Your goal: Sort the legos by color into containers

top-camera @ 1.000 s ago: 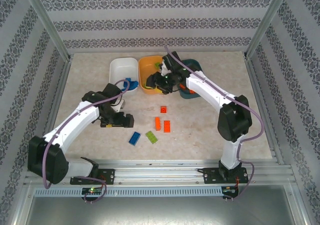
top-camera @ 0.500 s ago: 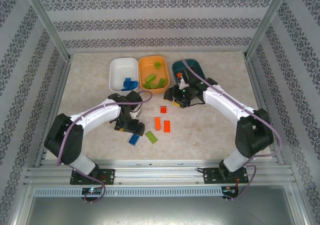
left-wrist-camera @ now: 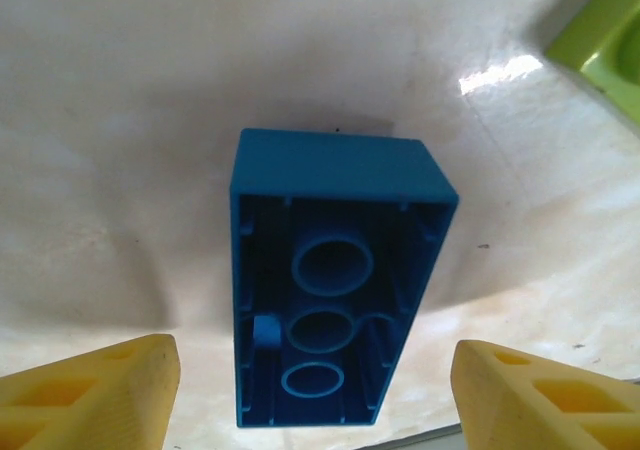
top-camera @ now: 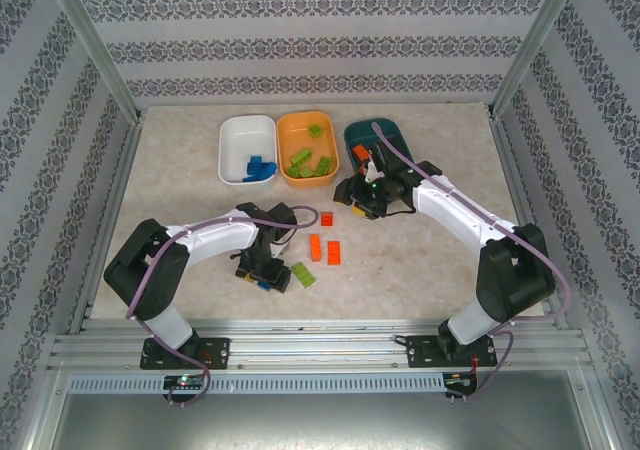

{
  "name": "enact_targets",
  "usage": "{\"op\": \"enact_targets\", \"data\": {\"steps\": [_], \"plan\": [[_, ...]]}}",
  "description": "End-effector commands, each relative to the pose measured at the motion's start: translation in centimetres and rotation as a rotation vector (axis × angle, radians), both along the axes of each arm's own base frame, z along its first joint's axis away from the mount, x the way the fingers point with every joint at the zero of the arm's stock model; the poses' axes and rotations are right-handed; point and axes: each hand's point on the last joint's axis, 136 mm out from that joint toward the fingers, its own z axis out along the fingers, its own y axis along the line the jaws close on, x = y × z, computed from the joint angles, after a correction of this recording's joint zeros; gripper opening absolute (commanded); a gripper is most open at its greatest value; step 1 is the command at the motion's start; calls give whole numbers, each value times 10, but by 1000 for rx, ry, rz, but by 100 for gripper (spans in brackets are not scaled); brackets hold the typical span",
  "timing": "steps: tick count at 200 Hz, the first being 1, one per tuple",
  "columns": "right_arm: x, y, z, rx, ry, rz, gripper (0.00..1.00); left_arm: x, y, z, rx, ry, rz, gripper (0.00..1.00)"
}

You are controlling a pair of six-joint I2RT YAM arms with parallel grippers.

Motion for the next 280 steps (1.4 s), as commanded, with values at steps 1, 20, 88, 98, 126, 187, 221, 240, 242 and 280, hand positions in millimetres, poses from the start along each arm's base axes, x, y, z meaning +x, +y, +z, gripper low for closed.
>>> {"op": "enact_targets", "data": {"steps": [1,20,88,98,126,187,221,240,242,280], "plan": [[5,-2,6,6,-36,-6,54,1,-1,-10,17,-9,11,68],[4,0,6,6,-33,-2,54,3,-2,-10,13,-15,16,58],[-23,4,-10,-117,7,108,56,9,-6,0,-12,-48,31,44],[-27,3,-12,-152,6,133,58,12,-8,4,-22,-63,39,44],[-32,0,-14,-179,3,146,60,18,-11,14,-48,-93,57,42],[-36,3,-17,-158,11,142,60,35,-17,48,-114,-169,116,41],[-40,6,-19,-138,19,140,60,66,-4,82,-177,-221,193,41],[-45,7,-21,-135,22,140,60,95,10,104,-216,-273,249,41],[-46,7,-21,-135,24,138,60,99,12,106,-218,-279,255,41],[-64,6,-24,-147,30,142,60,163,28,122,-250,-312,314,41]]}}
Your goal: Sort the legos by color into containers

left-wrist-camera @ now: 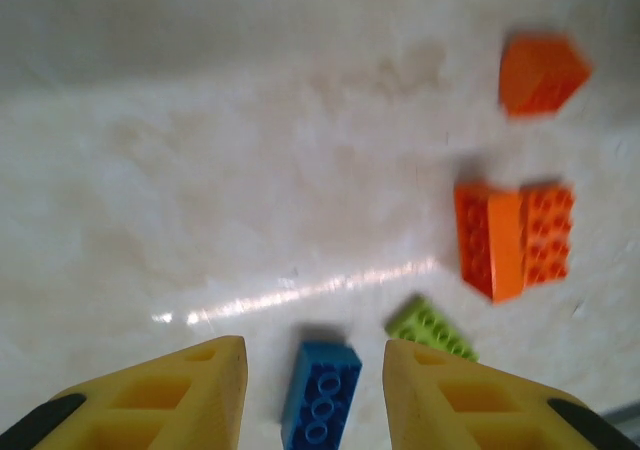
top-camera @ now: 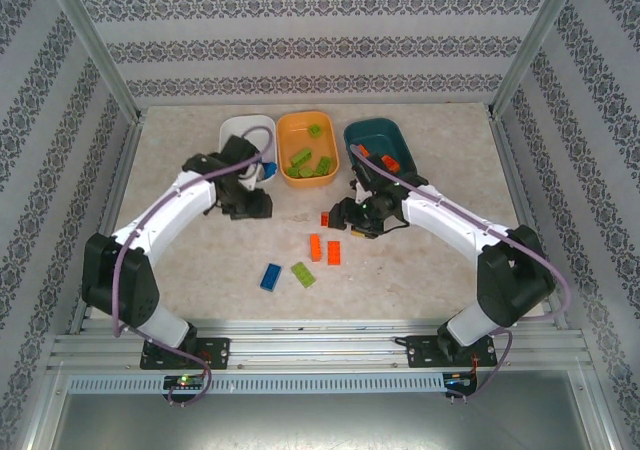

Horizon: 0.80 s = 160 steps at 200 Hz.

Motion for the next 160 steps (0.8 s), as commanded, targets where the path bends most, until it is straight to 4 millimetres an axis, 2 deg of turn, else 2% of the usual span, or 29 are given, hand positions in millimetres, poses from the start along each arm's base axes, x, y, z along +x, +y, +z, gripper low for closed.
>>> {"op": "enact_targets", "data": {"steps": [1,37,81,115,160], "plan": [[-11,-3,7,0,-19,-14,60,21,3,-2,-4,37,-31,41],[-31,-20,7,-26,-19,-45,60,68,-10,-9,-11,26,-47,40],[-57,-48,8,-72,-4,-90,59,110,-20,-20,-25,-2,-32,40],[-67,-62,11,-92,0,-124,59,135,-12,-26,-20,-15,-7,40],[-67,-66,17,-93,-5,-152,59,153,6,-36,14,-8,19,40]]}}
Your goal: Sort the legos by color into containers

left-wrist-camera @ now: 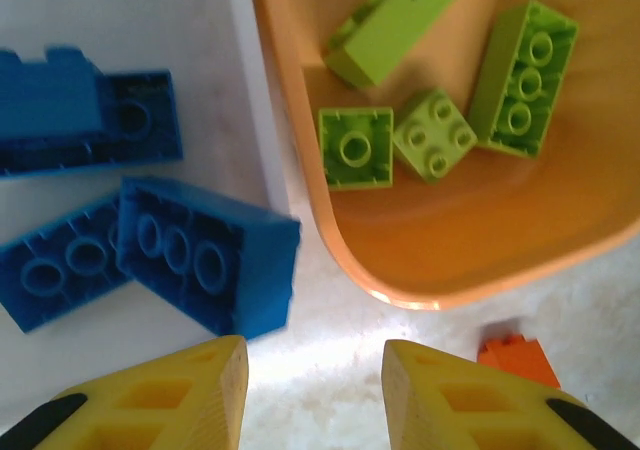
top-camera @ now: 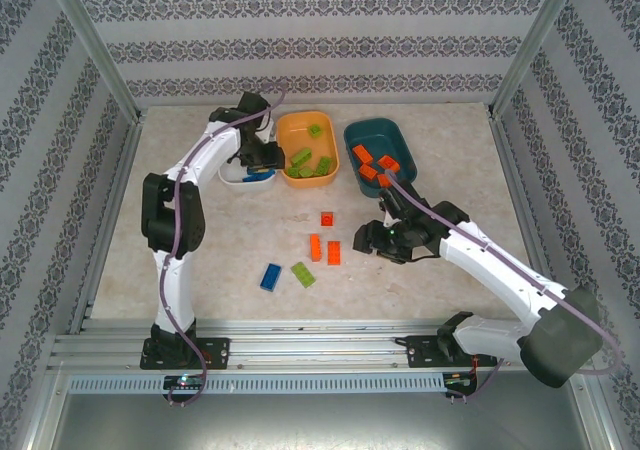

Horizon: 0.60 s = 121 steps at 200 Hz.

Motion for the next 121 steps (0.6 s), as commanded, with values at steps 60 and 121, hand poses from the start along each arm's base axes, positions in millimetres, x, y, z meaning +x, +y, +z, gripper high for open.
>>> {"op": "enact_targets", "data": {"steps": [60,121], "plan": [[0,-6,-7,-26,25,-67,59,19,35,1,15,11,43,40],[10,11,-6,-31,28,-31,59,12,18,10,-37,-18,-20,47]]}}
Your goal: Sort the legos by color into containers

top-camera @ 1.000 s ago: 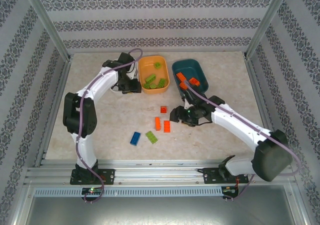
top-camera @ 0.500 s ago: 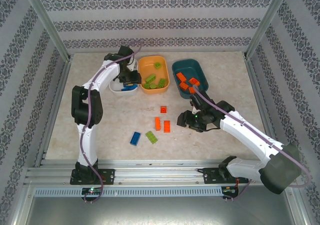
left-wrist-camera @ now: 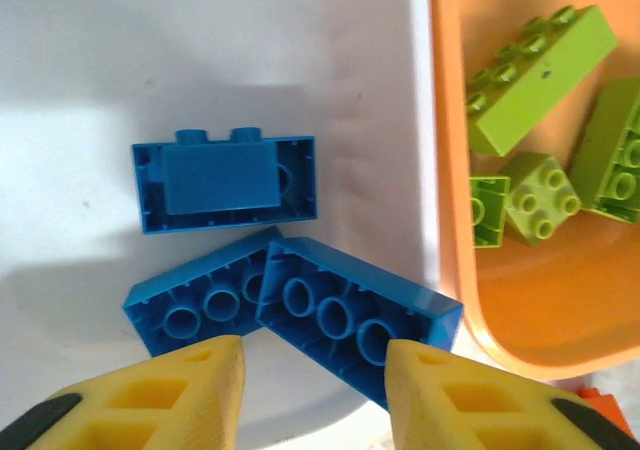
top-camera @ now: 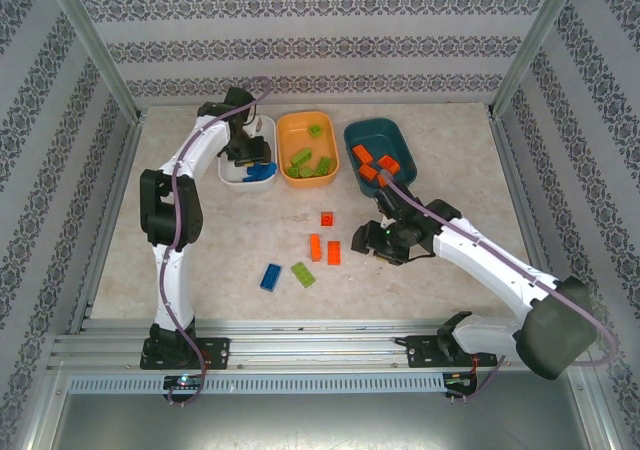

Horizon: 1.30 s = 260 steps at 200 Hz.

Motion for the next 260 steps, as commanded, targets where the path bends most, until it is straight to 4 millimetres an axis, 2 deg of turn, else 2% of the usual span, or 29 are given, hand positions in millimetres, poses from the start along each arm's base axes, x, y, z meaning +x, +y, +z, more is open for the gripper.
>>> {"op": "enact_targets", "data": {"steps": [1,12,21,54,96,147,231,245,260], "plan": [[9,8,6,-5,-22,5,59,-7,-21,16,-73,-26,-66,47],[10,11,7,-2,-24,10,59,-8,-26,17,-55,-32,-83,55],[12,14,7,-1,-25,15,59,-9,-26,15,-36,-28,-90,56],[14,21,8,-3,-25,30,59,-14,-13,1,40,8,-78,57],[13,21,7,-7,-25,30,59,-18,-10,-16,67,50,-81,57],[10,20,6,-8,-21,26,59,-17,2,-24,130,66,-63,54],[12,23,4,-8,-12,36,60,-6,54,-19,208,71,60,52],[13,26,6,-4,-13,48,59,-3,50,-10,139,51,66,54],[16,29,7,-8,-17,63,59,-1,35,15,50,-3,51,61]]}}
